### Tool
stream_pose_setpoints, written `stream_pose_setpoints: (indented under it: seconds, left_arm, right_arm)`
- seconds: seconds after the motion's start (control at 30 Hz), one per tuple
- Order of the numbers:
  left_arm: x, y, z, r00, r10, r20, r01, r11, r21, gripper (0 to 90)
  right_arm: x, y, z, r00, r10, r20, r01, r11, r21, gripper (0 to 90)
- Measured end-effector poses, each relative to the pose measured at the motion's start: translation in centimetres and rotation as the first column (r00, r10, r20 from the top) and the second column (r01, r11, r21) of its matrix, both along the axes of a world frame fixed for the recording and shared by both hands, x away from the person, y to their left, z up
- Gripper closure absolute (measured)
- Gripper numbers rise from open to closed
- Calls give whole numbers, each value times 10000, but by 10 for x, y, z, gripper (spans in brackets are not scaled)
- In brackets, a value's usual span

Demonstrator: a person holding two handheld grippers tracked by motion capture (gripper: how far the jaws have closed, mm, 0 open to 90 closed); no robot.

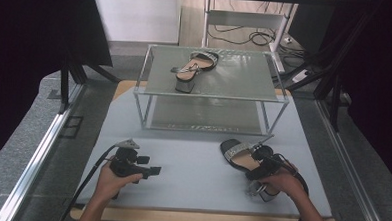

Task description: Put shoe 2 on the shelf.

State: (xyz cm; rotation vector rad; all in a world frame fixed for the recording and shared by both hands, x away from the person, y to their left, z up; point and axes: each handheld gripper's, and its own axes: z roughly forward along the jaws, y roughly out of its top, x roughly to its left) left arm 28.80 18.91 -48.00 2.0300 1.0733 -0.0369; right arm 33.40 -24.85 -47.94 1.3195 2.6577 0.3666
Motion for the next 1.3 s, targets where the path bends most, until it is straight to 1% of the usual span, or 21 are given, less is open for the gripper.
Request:
stream_pose_setpoints:
  seconds: [0.03,0.07,0.1,0.17,0.27,0.37,0.43,0.6,0.63,0.67,0.7,0.77,0.8,0.83,0.87,0.9,1.17,1.2,1.23,1.27,1.3]
  left_arm:
    - [0,0,0,10000,-7,6,7,10000,-3,288]
    - [0,0,0,10000,-7,6,7,10000,-3,288]
    - [0,0,0,10000,-9,6,9,10000,-9,288]
    - [0,0,1,10000,13,20,-13,10000,-17,288]
    - [-1,1,1,10000,26,52,-26,10000,-25,288]
    - [-1,3,3,9999,67,110,-66,9999,-84,288]
    - [-1,5,5,9998,110,149,-108,9999,-112,288]
    - [0,8,6,9997,186,174,-184,9998,-124,288]
    - [0,8,6,9996,201,176,-199,9997,-137,288]
    - [0,9,6,9996,214,190,-212,9997,-140,288]
    - [0,9,6,9996,222,188,-219,9997,-145,288]
    - [-1,10,6,9995,259,169,-257,9995,-158,288]
    - [-1,10,6,9995,259,169,-257,9995,-158,288]
    - [-1,10,7,9995,255,174,-252,9995,-182,288]
    - [-2,10,7,9995,253,183,-250,9995,-189,288]
    - [-2,11,7,9994,263,203,-259,9994,-211,288]
    - [-2,10,6,9996,262,136,-259,9995,-183,289]
    - [-2,10,6,9996,262,136,-259,9995,-183,289]
    - [-2,10,6,9996,249,145,-246,9995,-208,289]
    - [-2,10,6,9996,249,145,-246,9995,-208,289]
    - [-2,10,6,9996,247,167,-243,9995,-207,289]
  right_arm:
    - [1,0,-4,9997,-58,-220,53,9998,-198,288]
    - [1,0,-4,9997,-58,-220,53,9998,-198,288]
    - [2,0,-5,9991,-99,-419,97,9999,-71,354]
    - [1,1,-3,9987,-81,-503,73,9999,-145,398]
    - [3,1,-2,9981,-231,-562,226,9997,-104,406]
    - [4,-3,-2,9973,-319,-656,328,9994,122,413]
    - [6,-10,2,9960,-482,-752,536,9960,716,416]
    - [6,-16,13,9967,-331,-746,424,9911,1261,419]
    - [4,-18,20,9973,-263,-690,376,9852,1671,419]
    - [4,-18,20,9973,-263,-690,376,9852,1671,419]
    - [1,-20,28,9976,-231,-660,363,9779,2061,420]
    - [-1,-21,36,9980,-177,-611,319,9703,2397,420]
    - [-1,-21,36,9980,-177,-611,319,9703,2397,420]
    - [-4,-20,43,9986,-92,-517,226,9636,2664,420]
    - [-4,-20,43,9986,-92,-517,226,9636,2664,420]
    - [-6,-20,51,9989,5,-469,136,9539,2998,420]
    - [-15,-17,83,9995,297,73,-303,9317,3619,420]
    - [-15,-17,83,9995,297,73,-303,9317,3619,420]
    - [-16,-17,90,9993,319,202,-372,9248,3787,421]
    - [-16,-17,90,9993,319,202,-372,9248,3787,421]
    - [-17,-16,98,9989,327,350,-438,9191,3916,421]
